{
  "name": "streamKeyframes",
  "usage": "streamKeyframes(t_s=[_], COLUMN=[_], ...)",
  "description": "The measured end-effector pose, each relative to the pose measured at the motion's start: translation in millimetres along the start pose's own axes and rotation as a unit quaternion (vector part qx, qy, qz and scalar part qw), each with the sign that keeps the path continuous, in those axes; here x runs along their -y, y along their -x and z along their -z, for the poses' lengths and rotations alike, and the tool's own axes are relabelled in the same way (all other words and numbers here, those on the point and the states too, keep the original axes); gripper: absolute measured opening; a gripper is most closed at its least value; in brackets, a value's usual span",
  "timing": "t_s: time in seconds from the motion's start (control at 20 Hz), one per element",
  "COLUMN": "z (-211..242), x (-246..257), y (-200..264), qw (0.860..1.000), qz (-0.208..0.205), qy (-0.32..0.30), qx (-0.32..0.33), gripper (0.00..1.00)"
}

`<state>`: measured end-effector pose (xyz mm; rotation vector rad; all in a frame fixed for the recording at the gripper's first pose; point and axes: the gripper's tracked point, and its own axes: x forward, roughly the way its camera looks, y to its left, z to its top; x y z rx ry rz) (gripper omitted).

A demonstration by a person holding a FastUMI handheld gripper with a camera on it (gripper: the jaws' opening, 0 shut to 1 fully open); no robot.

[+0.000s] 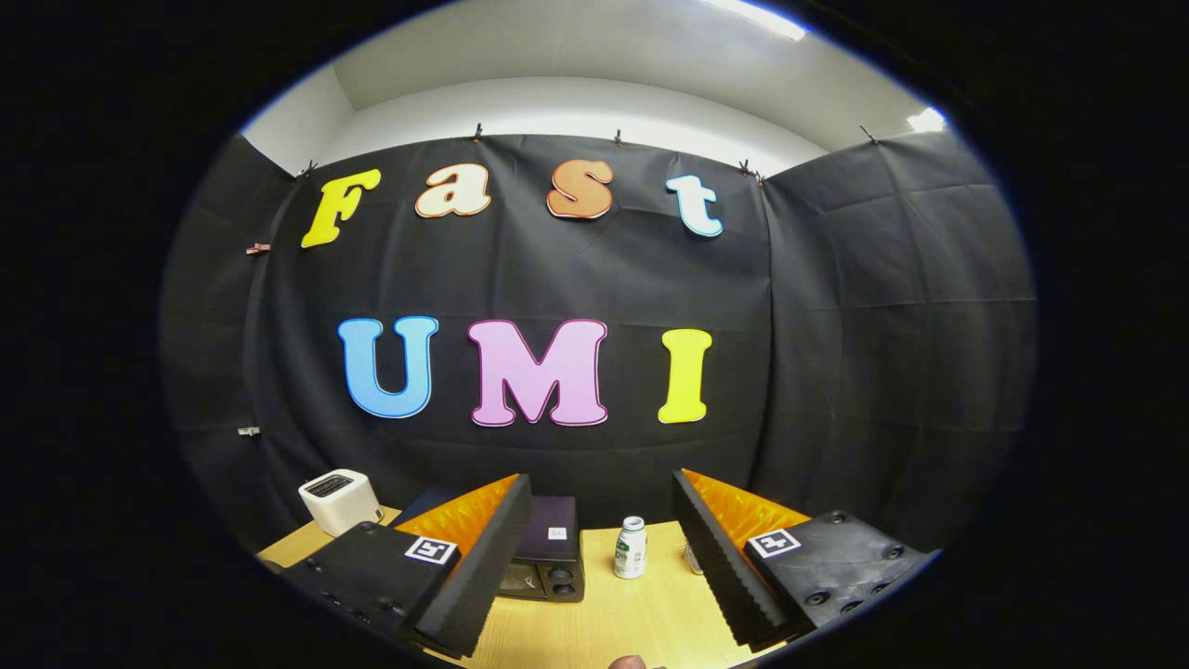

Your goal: Open the toaster oven, put the food inside, and close the toaster oven door.

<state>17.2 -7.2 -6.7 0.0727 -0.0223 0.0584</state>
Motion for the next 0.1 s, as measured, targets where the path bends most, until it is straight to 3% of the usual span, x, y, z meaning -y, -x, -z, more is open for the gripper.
streamKeyframes(t_s=[0.1], z=[3.8], x=[5.9], y=[-0.4], qw=[1.000], qz=[0.000], qy=[-0.002], qx=[-0.006], gripper=[0.98])
